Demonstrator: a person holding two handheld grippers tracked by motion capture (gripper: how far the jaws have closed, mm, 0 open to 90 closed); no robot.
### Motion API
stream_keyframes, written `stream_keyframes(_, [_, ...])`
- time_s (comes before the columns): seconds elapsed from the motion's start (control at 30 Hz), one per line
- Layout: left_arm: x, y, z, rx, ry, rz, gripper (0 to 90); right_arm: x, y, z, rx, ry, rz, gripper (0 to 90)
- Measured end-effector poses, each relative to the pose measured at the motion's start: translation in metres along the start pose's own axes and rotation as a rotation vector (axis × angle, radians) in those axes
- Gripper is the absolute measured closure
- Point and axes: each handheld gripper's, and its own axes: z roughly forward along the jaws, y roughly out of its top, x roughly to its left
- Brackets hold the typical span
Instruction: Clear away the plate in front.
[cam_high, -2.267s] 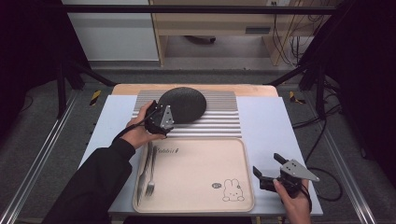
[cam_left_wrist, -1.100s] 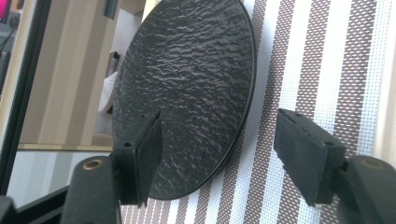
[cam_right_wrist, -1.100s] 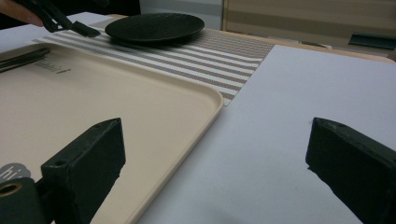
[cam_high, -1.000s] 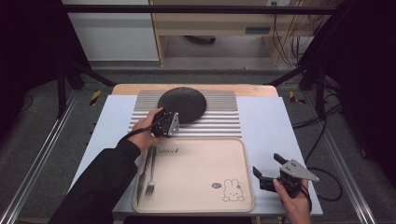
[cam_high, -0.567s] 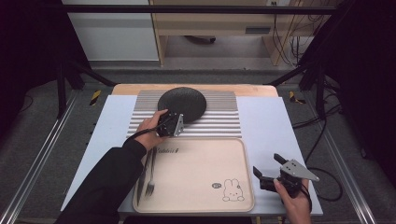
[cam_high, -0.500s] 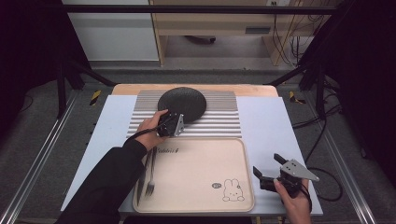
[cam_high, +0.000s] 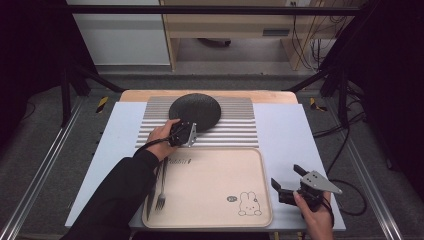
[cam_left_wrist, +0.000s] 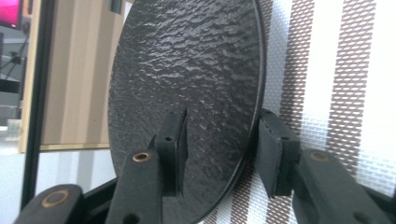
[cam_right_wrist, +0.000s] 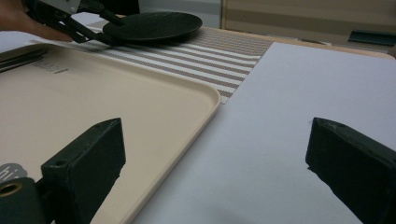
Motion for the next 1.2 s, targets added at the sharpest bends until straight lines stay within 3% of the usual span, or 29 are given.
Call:
stream_keyframes(0.2, [-0.002,0.000,0.004,0.003,0.009,-0.002,60.5,-0.001,0.000,0.000,0.001,0.000,-0.001,5.0])
stream_keyframes(0.5, [-0.005,0.003,0.006,0.014,0.023,0.025,62.6,0.000,0.000,0.000,0.004,0.000,-0.003,5.0])
stream_keyframes(0.6, [-0.007,0.004,0.006,0.024,0.022,0.049,66.5,-0.001,-0.001,0.001,0.006,0.001,-0.003,5.0])
stream_keyframes(0.67, [-0.009,0.005,0.006,0.026,0.017,0.066,74.5,0.000,-0.001,0.001,0.006,0.002,-0.002,5.0])
stream_keyframes(0.87, [-0.014,0.008,0.006,0.044,0.046,0.105,78.1,-0.002,0.000,0.002,-0.002,-0.006,0.015,5.0])
stream_keyframes(1.07, [-0.016,0.016,0.002,0.042,0.108,0.153,83.2,-0.003,0.000,0.001,-0.006,-0.006,0.016,5.0])
stream_keyframes(1.2, [-0.016,0.021,0.000,0.043,0.152,0.151,86.1,-0.003,0.000,0.000,-0.008,-0.003,0.018,5.0])
